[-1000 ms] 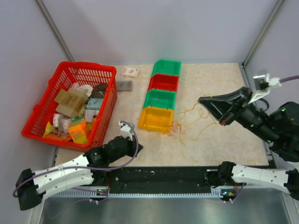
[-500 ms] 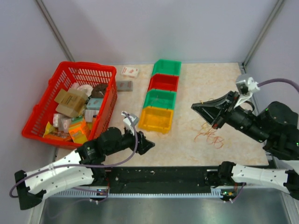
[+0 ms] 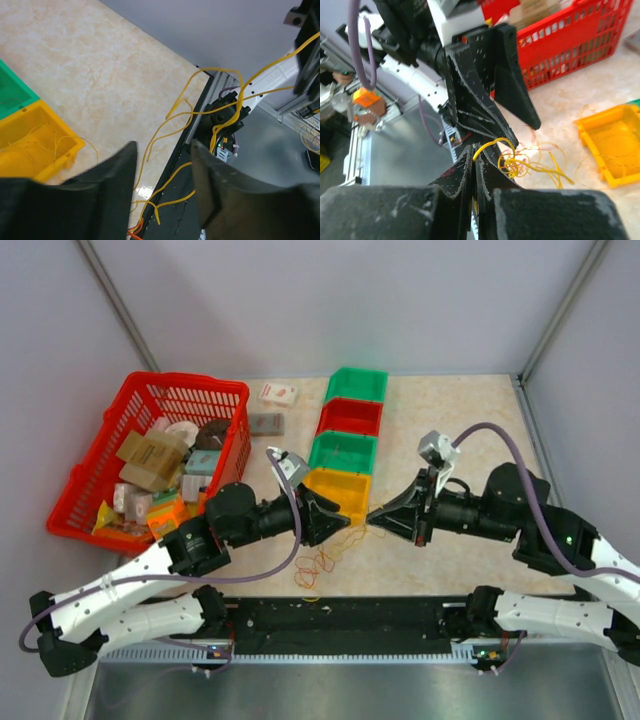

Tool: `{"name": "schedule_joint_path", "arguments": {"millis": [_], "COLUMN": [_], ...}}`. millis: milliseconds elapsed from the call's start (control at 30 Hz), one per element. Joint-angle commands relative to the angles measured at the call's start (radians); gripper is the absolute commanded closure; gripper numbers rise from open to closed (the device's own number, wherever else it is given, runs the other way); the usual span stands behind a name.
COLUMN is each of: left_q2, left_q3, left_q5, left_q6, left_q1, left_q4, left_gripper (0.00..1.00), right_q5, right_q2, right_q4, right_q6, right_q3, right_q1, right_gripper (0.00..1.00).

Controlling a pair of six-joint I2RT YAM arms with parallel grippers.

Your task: Untangle the cables

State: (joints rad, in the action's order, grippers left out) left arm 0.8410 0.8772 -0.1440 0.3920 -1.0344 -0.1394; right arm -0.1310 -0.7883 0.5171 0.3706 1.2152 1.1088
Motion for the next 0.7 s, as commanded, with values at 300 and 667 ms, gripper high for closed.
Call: {"name": "schedule_joint_path", "arguments": {"millis": [300, 667], "left_q2": [0.004, -0.069], "left_q3": [0.016, -0.101], "left_q5": [-0.208, -0.480], "left_q6": [0.051, 0.099], "left_q1": [0.112, 0.123], "left_q4": [0.070, 0.408], "left_gripper": [0.54, 0.23], "right_q5": [-0.259, -0.234], "right_q2": [-0.011, -0.026], "right_q4": [-0.163, -0.192], "right_q6": [0.002, 0.022], "right_q3": [-0.059, -0.071], "right_q1": [0.008, 0.006], "right_gripper": [1.00, 1.00]}}
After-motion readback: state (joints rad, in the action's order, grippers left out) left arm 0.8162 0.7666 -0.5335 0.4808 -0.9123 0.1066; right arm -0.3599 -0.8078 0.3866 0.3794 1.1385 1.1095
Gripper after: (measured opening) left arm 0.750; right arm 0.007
